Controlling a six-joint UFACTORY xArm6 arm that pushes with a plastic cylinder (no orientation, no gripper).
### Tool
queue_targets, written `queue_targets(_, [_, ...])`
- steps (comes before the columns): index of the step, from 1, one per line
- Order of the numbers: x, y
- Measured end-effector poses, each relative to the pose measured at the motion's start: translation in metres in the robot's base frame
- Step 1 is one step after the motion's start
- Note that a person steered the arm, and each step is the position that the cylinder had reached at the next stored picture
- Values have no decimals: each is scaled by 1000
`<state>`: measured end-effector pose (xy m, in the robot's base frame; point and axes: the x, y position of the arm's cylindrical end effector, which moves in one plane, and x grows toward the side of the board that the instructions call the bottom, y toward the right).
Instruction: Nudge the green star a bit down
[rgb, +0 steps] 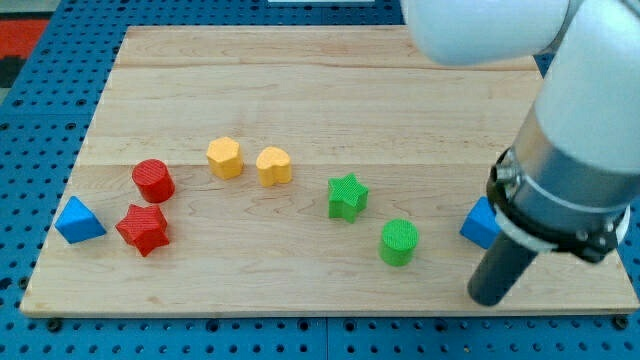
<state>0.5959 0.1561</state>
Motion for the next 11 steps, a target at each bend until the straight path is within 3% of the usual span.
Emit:
queue_targets(1, [-28, 88])
queue_targets(2, [-67, 132])
queue_targets(4, [-201, 53])
queue_targets(5, [-237, -15])
queue_targets(6, [-212, -27])
queue_targets(8, [-157, -156])
queue_targets(10, [-98, -185])
queue_targets(11, [-90, -218])
